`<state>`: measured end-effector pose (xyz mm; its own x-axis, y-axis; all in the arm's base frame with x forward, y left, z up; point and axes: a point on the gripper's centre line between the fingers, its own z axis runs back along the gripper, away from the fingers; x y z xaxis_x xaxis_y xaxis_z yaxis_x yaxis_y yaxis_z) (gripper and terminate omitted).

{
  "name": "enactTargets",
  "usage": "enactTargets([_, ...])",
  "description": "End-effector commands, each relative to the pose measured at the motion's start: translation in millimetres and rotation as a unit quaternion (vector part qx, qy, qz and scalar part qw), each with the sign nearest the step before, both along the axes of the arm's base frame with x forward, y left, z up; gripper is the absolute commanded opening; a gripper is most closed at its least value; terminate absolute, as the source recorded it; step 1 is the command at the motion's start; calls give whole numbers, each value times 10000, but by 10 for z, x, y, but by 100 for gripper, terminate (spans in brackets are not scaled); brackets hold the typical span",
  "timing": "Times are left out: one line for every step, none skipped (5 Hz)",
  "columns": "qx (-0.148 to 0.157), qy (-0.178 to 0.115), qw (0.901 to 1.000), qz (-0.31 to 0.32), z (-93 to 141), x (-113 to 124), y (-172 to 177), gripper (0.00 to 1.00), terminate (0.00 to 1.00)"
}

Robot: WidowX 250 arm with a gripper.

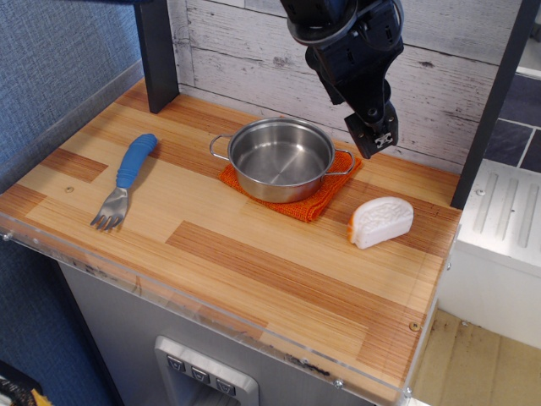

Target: Move cheese to upper right corner of table.

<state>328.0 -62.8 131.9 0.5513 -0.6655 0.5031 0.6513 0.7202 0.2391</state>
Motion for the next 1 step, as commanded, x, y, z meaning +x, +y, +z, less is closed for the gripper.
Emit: enactTargets([-43,-270,9996,15,157,-44,80,100,100])
